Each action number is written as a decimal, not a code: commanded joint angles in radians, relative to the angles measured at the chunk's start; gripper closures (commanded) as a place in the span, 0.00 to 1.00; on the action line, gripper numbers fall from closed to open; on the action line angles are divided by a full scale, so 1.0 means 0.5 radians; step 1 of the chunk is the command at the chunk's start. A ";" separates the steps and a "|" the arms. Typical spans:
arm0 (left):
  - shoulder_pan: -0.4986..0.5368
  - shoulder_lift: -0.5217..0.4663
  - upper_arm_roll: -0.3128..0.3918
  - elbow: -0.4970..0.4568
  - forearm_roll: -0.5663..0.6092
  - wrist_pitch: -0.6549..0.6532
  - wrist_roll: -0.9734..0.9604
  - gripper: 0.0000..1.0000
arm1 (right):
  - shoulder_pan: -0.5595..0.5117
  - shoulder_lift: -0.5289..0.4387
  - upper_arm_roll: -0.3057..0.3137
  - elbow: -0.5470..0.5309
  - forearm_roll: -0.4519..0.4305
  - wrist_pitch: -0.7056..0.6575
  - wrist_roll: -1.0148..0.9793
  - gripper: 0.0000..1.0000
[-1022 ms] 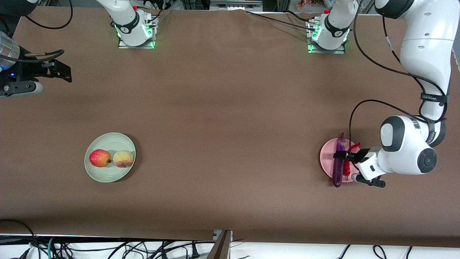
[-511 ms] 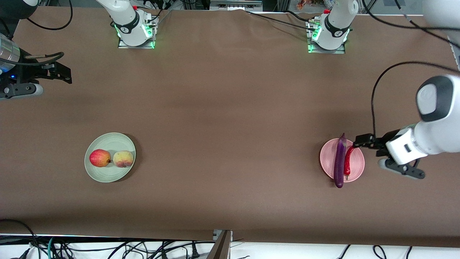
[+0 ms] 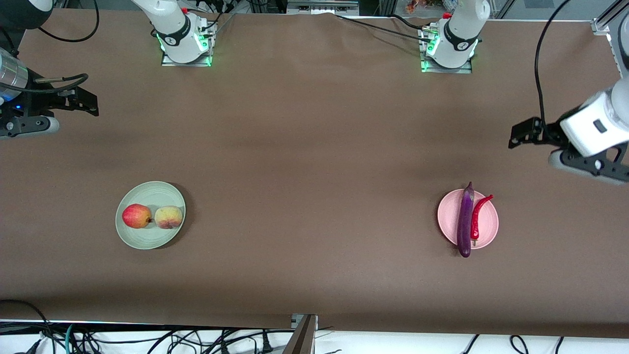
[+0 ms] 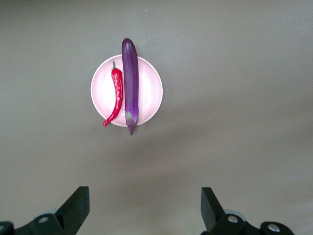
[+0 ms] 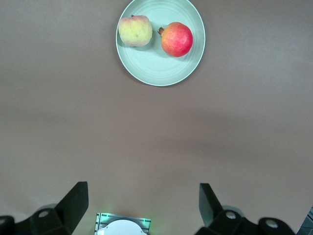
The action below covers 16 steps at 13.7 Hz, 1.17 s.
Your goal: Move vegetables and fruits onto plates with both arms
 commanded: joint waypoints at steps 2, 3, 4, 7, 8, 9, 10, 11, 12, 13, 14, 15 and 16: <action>-0.433 -0.285 0.446 -0.415 0.036 0.053 -0.182 0.00 | -0.012 0.016 0.004 0.046 0.032 -0.019 -0.001 0.00; -0.440 -0.367 0.466 -0.541 0.036 0.121 -0.182 0.00 | -0.009 0.016 0.004 0.046 0.032 -0.019 -0.001 0.00; -0.434 -0.441 0.475 -0.648 0.036 0.173 -0.185 0.00 | -0.005 0.016 0.004 0.046 0.032 -0.019 0.003 0.00; -0.404 -0.451 0.481 -0.622 0.033 0.161 -0.182 0.00 | 0.001 0.016 0.013 0.049 0.032 -0.015 0.003 0.00; -0.400 -0.439 0.481 -0.600 0.033 0.161 -0.173 0.00 | 0.001 0.016 0.016 0.049 0.029 -0.009 0.000 0.00; -0.400 -0.430 0.481 -0.600 0.033 0.161 -0.170 0.00 | 0.004 0.013 0.019 0.049 0.029 -0.012 -0.001 0.00; -0.397 -0.430 0.481 -0.597 0.033 0.164 -0.170 0.00 | 0.004 0.013 0.019 0.049 0.032 -0.015 0.003 0.00; -0.397 -0.430 0.484 -0.591 0.036 0.164 -0.179 0.00 | 0.004 0.016 0.019 0.049 0.035 -0.015 0.003 0.00; -0.394 -0.433 0.484 -0.579 0.039 0.164 -0.170 0.00 | 0.004 0.016 0.019 0.049 0.035 -0.006 0.003 0.00; -0.385 -0.427 0.484 -0.530 0.045 0.164 -0.167 0.00 | 0.004 0.016 0.019 0.049 0.035 0.000 0.003 0.00; -0.346 -0.405 0.484 -0.481 0.036 0.155 -0.173 0.00 | 0.001 0.016 0.019 0.049 0.038 0.000 0.003 0.00; -0.312 -0.402 0.481 -0.468 0.024 0.131 -0.179 0.00 | -0.002 0.016 0.019 0.049 0.038 0.009 0.003 0.00; -0.308 -0.402 0.481 -0.468 0.009 0.121 -0.182 0.00 | -0.008 0.016 0.016 0.049 0.041 0.009 0.003 0.00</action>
